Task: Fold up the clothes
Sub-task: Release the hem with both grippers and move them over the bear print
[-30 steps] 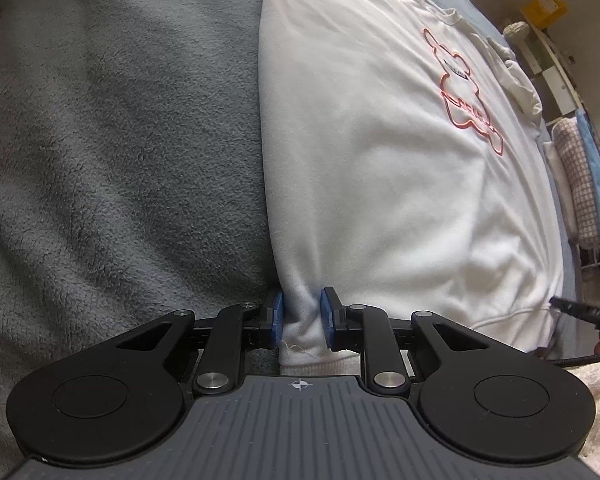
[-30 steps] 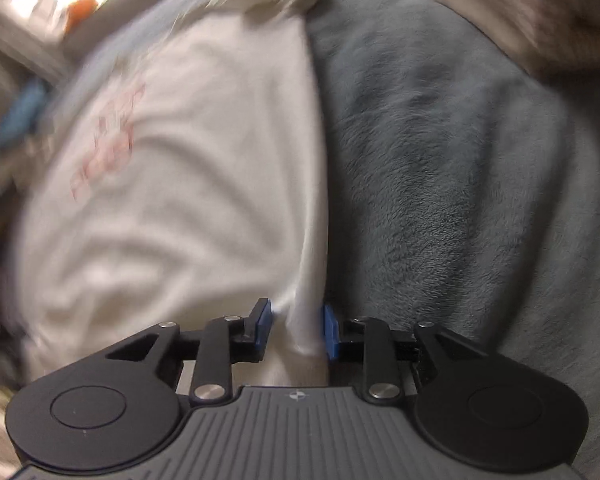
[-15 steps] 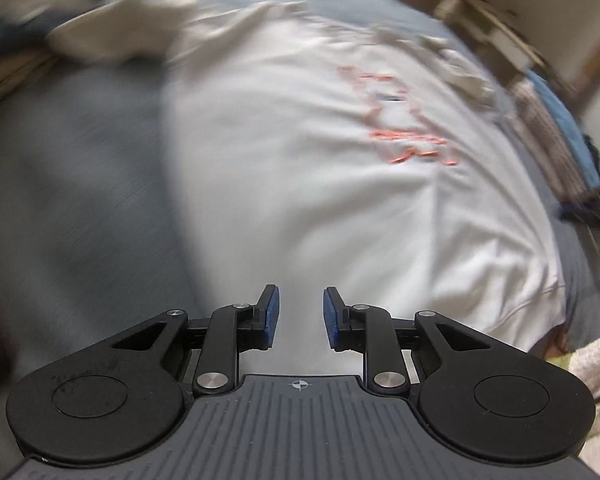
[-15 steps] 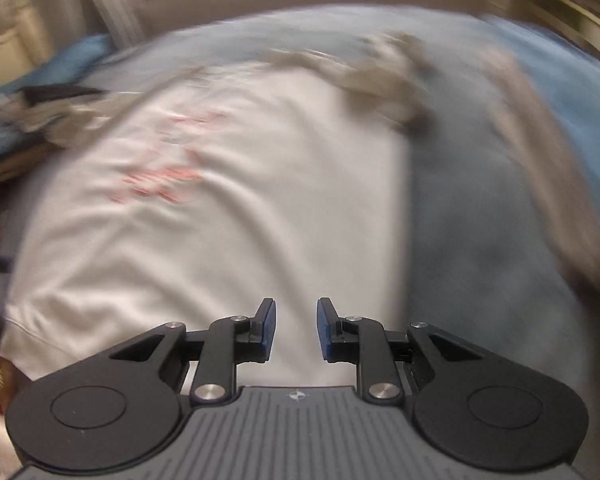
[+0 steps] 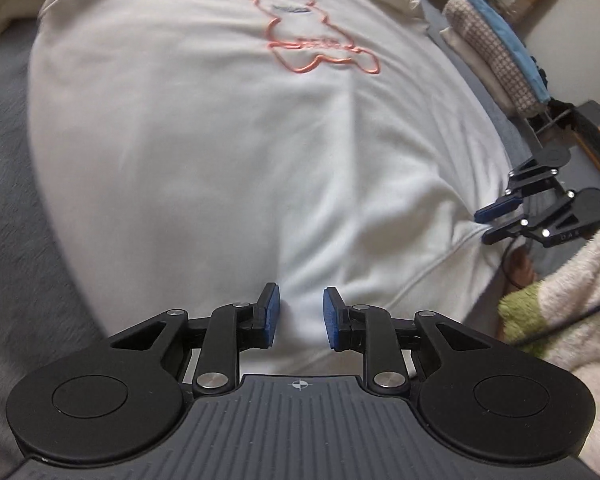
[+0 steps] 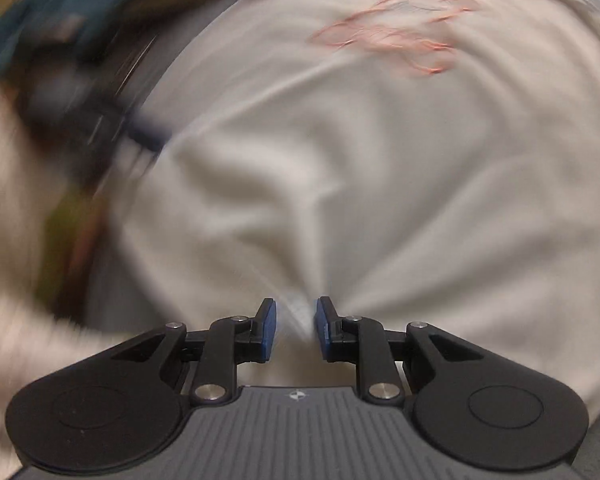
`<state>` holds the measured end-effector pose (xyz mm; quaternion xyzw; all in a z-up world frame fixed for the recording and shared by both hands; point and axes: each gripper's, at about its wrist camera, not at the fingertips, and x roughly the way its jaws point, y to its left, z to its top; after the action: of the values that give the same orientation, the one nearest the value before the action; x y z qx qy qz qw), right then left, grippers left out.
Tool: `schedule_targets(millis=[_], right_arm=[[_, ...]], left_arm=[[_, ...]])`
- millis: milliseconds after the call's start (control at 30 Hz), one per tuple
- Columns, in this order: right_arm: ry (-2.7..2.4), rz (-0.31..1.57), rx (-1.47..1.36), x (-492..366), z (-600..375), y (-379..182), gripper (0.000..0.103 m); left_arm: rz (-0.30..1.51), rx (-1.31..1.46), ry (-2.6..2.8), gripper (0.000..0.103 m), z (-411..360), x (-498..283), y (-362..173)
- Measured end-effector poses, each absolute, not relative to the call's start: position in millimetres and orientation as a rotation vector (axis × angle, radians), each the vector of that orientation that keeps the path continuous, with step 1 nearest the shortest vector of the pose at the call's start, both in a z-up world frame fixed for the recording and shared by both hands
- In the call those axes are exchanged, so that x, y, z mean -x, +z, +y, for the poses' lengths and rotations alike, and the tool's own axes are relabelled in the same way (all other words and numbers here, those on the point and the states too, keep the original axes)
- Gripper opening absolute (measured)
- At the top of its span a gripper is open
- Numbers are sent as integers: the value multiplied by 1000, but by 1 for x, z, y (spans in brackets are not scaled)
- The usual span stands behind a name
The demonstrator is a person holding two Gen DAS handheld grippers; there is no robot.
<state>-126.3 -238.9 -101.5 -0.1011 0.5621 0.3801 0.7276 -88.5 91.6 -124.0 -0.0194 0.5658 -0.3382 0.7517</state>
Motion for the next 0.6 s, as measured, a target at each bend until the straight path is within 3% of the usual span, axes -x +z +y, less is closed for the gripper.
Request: schedule_targets(millis=[267,400,600], right_arm=[[761,947,-61,11,-227,-76,23],[873,1049,-15,8,-179,-112,23],[1028,1280,-14,85,-186,-133,23]], left_arm=[[1108,70,-837,23,36,43,-124],[1138,35,-897,23,20,54,-140],[1243,187,-867,23,72,71,-141]])
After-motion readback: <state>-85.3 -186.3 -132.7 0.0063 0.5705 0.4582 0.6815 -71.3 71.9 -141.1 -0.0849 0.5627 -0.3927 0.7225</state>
